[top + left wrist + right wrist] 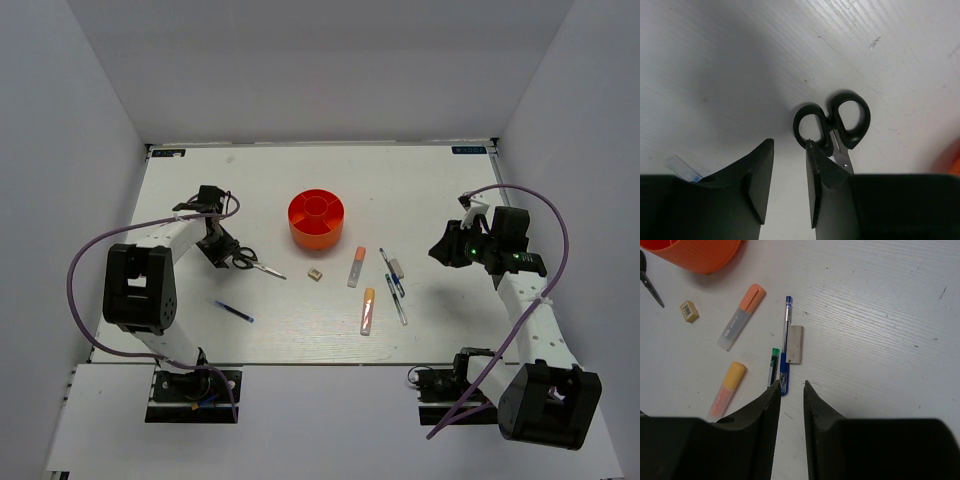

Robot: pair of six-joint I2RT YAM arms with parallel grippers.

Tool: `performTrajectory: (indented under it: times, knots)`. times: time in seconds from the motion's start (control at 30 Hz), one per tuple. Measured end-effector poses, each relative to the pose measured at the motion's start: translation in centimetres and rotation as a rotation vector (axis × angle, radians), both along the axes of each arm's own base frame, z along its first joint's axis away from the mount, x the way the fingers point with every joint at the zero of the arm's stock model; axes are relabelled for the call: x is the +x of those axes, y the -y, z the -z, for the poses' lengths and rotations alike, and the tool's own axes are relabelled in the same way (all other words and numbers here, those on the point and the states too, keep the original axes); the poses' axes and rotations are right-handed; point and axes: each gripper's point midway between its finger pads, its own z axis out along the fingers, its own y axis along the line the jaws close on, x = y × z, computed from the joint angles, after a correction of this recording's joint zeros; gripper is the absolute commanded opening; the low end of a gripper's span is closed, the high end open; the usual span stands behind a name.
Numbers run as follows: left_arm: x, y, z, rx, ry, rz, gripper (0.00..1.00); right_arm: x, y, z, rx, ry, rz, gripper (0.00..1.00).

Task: Sort the stationery into containers
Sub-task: Pick up the scissors from the center of the board.

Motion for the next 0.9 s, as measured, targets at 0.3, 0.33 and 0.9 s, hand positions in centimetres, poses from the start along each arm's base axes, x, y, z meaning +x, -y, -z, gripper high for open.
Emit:
performTrajectory:
  times: [0.3,0.33,0.9]
  knots:
    - [-0.1,0.0,0.6,0.003,-0.016,0.003,0.39,-0.1,0.0,0.1,0.000,-0.007,0.001,0.28]
    - [-0.1,0.0,0.8,0.003,-0.023,0.003,0.39,-0.1,0.0,0.1,-0.001,-0.006,0.001,0.28]
    - [0.4,0.0,2.6,0.016,-0.112,0.024,0.43,0.0,0.5,0.3,-0.022,-0.009,0.024,0.28]
